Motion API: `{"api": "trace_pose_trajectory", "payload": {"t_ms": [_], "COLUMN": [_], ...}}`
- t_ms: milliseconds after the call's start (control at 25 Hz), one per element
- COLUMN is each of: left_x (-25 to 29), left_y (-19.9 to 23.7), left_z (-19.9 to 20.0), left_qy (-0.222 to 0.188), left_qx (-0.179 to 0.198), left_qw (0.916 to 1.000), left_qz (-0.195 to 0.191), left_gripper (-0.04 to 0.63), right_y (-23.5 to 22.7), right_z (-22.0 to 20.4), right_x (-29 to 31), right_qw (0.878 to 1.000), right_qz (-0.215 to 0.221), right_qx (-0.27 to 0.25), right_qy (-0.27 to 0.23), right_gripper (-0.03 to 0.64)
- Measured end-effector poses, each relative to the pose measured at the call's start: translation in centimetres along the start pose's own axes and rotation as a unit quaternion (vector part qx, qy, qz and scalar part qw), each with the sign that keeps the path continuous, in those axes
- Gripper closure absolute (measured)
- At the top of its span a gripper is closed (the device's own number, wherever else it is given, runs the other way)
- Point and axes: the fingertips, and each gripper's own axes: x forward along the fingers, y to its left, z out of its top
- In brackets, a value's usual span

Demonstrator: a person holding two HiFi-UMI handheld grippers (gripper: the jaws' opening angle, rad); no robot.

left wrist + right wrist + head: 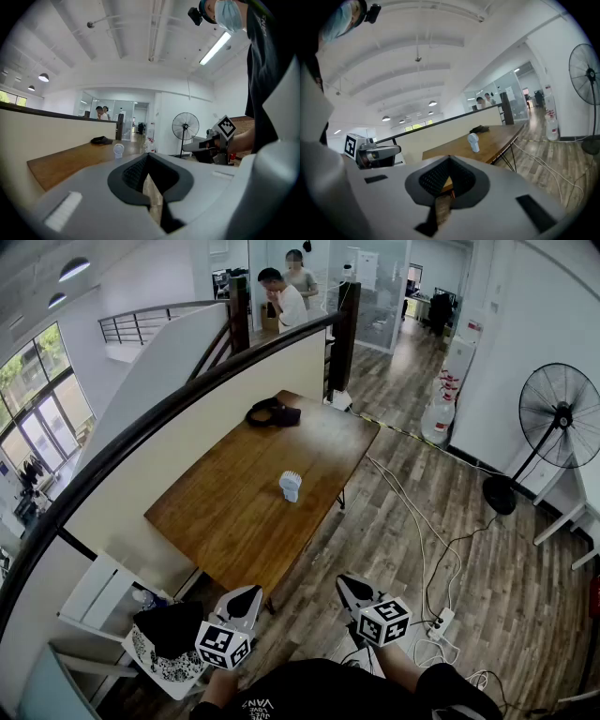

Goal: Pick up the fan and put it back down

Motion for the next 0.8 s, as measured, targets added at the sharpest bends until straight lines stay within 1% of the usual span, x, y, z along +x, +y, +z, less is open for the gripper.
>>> {"api": "trace_pose_trajectory", "payload": {"t_ms": [240,360,480,520,560,600,640,800], "left_x": [-0.8,-1.2,-1.2,-1.1,-0.9,-0.6,-0.3,0.7], "left_y": [2.0,2.3,2.3,2.4,2.5,2.6,2.5,2.0], "left_z": [-0.5,-0.4,-0.5,-0.5,-0.6,-0.7,-0.8,-1.6], "left_qy": [0.003,-0.003,-0.007,-0.006,-0.003,-0.001,0.001,0.010], "left_qx": [-0.005,-0.001,-0.003,-0.008,-0.013,-0.017,-0.021,-0.028], "left_qw": [1.0000,0.9998,0.9993,0.9991,0.9991,0.9990,0.9989,0.9985], "left_qz": [-0.006,-0.020,-0.038,-0.041,-0.041,-0.040,-0.041,-0.046], "left_gripper": [0.584,0.583,0.565,0.518,0.433,0.383,0.380,0.365], "right_y": [1.2,1.5,1.7,1.5,1.3,1.0,0.5,-1.7], "right_z": [-0.1,0.1,0.5,0.6,0.7,0.8,0.8,0.7], "right_x": [1.3,1.4,1.5,1.6,1.8,1.9,2.0,2.6], "right_qw": [1.000,0.999,0.998,0.998,0.998,0.998,0.998,0.998], "right_qz": [-0.016,-0.025,-0.018,-0.018,-0.021,-0.027,-0.032,-0.048], "right_qx": [-0.002,0.008,0.027,0.031,0.033,0.032,0.030,0.022], "right_qy": [-0.005,-0.027,-0.044,-0.045,-0.044,-0.041,-0.037,-0.026], "right_gripper": [0.604,0.604,0.598,0.584,0.541,0.466,0.420,0.400]}}
